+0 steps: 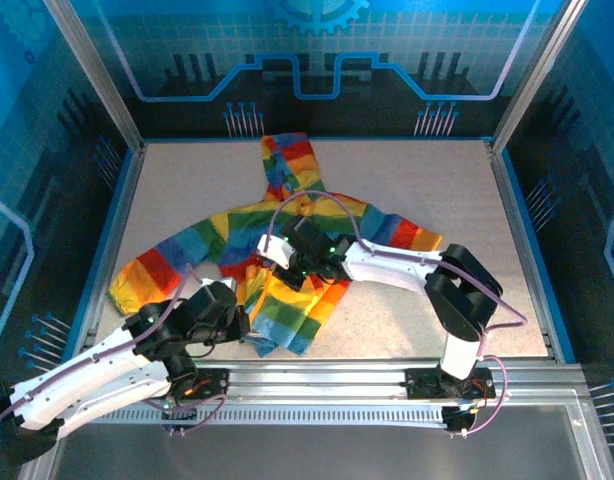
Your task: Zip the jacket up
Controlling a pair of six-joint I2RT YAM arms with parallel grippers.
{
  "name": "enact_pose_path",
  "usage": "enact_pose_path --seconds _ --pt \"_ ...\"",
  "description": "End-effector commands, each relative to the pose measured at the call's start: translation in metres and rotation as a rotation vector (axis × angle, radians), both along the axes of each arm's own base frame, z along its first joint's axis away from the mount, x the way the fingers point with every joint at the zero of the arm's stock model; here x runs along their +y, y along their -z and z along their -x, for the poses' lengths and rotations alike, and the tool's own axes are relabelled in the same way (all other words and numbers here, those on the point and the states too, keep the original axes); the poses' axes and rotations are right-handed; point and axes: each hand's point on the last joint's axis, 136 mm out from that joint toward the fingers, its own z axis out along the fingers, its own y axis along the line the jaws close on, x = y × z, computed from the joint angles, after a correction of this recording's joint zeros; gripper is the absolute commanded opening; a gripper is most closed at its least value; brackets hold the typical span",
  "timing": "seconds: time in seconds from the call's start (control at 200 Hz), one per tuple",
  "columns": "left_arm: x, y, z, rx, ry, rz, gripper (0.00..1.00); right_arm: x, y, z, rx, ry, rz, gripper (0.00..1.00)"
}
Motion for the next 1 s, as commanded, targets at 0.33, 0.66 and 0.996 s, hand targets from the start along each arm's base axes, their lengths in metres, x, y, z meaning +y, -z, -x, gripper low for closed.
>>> enact_pose_path --seconds 0.33,0.66,0.996 --pt "0.016 -0.004 0.019 0.053 0.028 -0.045 0.0 -0.025 -0.002 -0.084 -0.046 0.173 0.068 0.0" --pt "0.018 -0.009 0.021 0.044 0.043 -0.045 0.0 -0.038 -0.007 -0.123 -0.071 0.237 0.077 0.0" --pt "0.02 -0.012 0.023 0.036 0.045 -0.031 0.0 -0.052 -0.017 -0.156 -0.103 0.287 0.092 0.0"
